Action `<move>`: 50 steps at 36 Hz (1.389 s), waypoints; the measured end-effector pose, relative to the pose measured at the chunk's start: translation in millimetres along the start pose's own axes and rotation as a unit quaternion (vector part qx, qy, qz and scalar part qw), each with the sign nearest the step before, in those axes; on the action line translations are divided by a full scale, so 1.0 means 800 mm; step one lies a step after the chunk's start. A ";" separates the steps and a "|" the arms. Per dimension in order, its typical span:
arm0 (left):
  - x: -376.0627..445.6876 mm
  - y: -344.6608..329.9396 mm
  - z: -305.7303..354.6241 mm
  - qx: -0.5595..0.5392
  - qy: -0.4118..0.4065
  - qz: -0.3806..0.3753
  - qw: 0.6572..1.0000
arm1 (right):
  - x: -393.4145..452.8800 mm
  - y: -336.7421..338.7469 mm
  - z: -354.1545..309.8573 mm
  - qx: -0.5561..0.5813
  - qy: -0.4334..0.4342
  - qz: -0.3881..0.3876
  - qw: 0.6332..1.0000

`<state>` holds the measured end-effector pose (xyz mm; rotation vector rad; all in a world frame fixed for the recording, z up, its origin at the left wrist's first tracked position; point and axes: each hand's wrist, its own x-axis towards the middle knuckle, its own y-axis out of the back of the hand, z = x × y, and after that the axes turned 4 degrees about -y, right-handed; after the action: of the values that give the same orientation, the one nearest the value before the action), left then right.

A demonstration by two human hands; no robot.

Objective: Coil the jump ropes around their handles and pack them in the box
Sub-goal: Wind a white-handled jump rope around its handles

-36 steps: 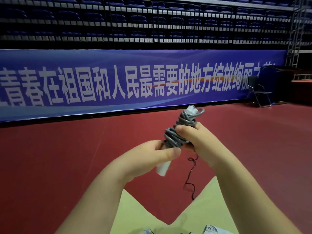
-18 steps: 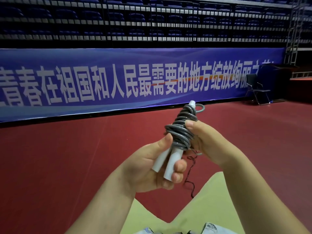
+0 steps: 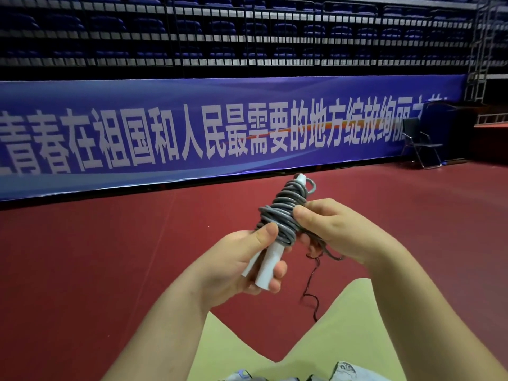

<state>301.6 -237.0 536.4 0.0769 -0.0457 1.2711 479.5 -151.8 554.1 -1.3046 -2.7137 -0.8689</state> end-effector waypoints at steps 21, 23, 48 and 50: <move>0.017 0.003 -0.015 0.237 -0.070 0.185 0.951 | 0.003 -0.014 0.001 -0.027 -0.004 0.077 0.997; 0.016 0.001 -0.014 0.256 -0.097 0.201 0.941 | 0.002 -0.015 0.000 -0.043 -0.002 0.080 0.996; 0.016 0.004 -0.015 0.011 -0.164 0.181 0.970 | -0.010 0.007 0.001 0.006 -0.028 0.046 0.999; 0.016 0.006 -0.016 0.002 -0.154 0.189 0.970 | -0.010 0.009 0.002 0.007 -0.032 0.067 0.997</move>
<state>300.8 -222.0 525.1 0.2796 -0.3392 1.6303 490.1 -152.9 554.2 -1.5155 -2.6366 -0.8078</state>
